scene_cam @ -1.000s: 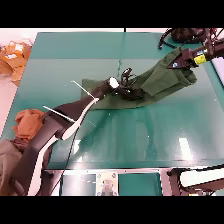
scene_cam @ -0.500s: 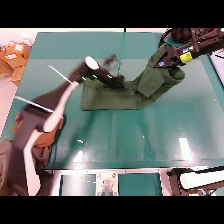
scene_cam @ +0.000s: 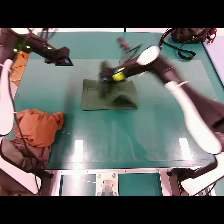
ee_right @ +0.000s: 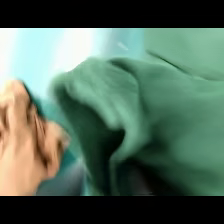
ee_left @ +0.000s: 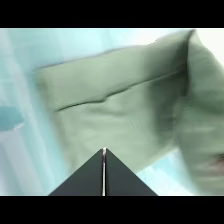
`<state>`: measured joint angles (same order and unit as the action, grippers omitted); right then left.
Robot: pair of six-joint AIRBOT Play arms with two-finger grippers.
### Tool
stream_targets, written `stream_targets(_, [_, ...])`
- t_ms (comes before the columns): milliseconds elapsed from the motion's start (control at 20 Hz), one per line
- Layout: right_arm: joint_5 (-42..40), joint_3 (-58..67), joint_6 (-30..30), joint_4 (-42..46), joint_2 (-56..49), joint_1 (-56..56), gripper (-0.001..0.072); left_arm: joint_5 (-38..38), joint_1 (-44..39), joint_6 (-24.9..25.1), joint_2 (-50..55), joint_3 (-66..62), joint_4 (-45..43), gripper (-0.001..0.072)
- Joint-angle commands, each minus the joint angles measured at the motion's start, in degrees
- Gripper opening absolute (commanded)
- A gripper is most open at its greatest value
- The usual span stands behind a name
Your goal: Fold the shirts.
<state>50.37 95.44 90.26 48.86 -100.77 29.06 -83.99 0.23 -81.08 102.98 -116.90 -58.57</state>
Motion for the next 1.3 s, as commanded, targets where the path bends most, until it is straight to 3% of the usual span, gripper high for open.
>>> stream_targets(0, [-27.3,-0.8,2.6,-2.4,-9.1,12.7,0.0517,-3.2,3.3,1.6,-1.5,0.0,-1.0,0.0024])
stream_targets(100, [-27.6,-0.7,2.6,-2.3,-9.6,12.3,0.0516,-3.9,3.3,2.3,-1.5,0.0,-1.1,0.0024])
stream_targets(200, [-22.6,-0.6,2.5,-2.3,-6.9,7.0,0.0515,-4.0,3.3,2.7,-1.5,0.0,-1.1,0.0024])
stream_targets(450, [3.6,-0.7,1.9,5.5,0.3,-14.8,0.0516,-4.2,3.3,2.7,-1.5,0.0,-1.1,0.0024])
stream_targets(550, [14.3,-1.0,-2.3,7.3,0.6,-23.3,0.0537,-4.1,3.3,2.7,-1.5,0.0,-1.1,0.0024])
stream_targets(650, [19.8,-4.4,-5.7,7.1,0.5,-30.2,0.0562,-4.1,3.3,2.7,-1.5,0.0,-1.1,0.0024])
stream_targets(750, [20.3,-10.4,-9.4,5.0,0.5,-34.4,0.0648,-4.0,3.3,2.4,-1.5,0.0,-1.0,0.0024])
stream_targets(950, [16.9,-18.4,-19.3,-9.5,-2.4,-33.6,0.0648,-4.0,3.3,1.4,-1.5,0.0,-1.0,0.0024])
stream_targets(1250, [8.8,-17.9,-23.7,-23.4,-8.4,-21.9,0.0637,-4.0,3.3,1.4,-1.5,0.0,-1.0,0.0024])
